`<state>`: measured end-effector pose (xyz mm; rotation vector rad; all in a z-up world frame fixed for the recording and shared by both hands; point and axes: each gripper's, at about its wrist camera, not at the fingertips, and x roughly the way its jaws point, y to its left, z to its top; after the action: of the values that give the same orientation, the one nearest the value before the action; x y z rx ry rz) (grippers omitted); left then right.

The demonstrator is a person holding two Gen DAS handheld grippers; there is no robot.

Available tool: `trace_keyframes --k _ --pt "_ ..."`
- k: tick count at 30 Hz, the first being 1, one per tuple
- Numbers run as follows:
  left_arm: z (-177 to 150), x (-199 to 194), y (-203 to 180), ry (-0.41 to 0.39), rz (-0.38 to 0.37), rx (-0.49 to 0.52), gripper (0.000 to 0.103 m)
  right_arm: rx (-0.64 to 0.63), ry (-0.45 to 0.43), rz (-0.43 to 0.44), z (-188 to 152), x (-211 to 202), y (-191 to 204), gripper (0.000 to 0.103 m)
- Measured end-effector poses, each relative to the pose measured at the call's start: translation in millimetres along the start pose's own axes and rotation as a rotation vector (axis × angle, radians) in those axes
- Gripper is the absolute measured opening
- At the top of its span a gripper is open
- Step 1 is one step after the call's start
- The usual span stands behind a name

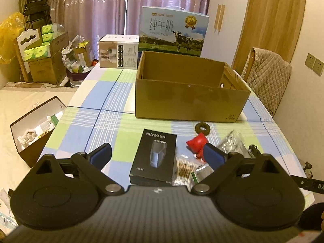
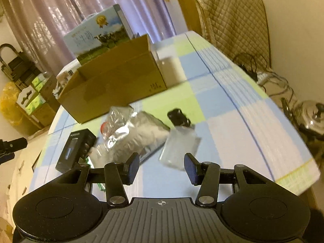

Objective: Organize objects
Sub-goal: 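Withdraw both tools from the box back toward the table items, then grasp the clear plastic cup with the right tool while the left tool approaches the FLYCO box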

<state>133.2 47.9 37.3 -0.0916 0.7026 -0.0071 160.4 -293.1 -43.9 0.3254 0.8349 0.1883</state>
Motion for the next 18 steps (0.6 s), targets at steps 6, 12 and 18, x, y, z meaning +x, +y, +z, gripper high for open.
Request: trace_keyframes --k 6,12,18 --pt "-9.7 10.5 -0.6 0.029 -0.006 -0.006 0.095 -0.013 -0.004 -0.027 -11.0 13.1 -0.2 0.046" --pt "-12.6 26.5 -1.4 0.045 0.001 0.007 0.096 -0.010 -0.009 -0.061 -10.6 34.2 -2.1 0.046" --pt "-11.1 51.4 -2.3 0.062 0.007 0.029 0.096 -0.027 -0.003 -0.123 -4.3 64.9 -1.6 0.050"
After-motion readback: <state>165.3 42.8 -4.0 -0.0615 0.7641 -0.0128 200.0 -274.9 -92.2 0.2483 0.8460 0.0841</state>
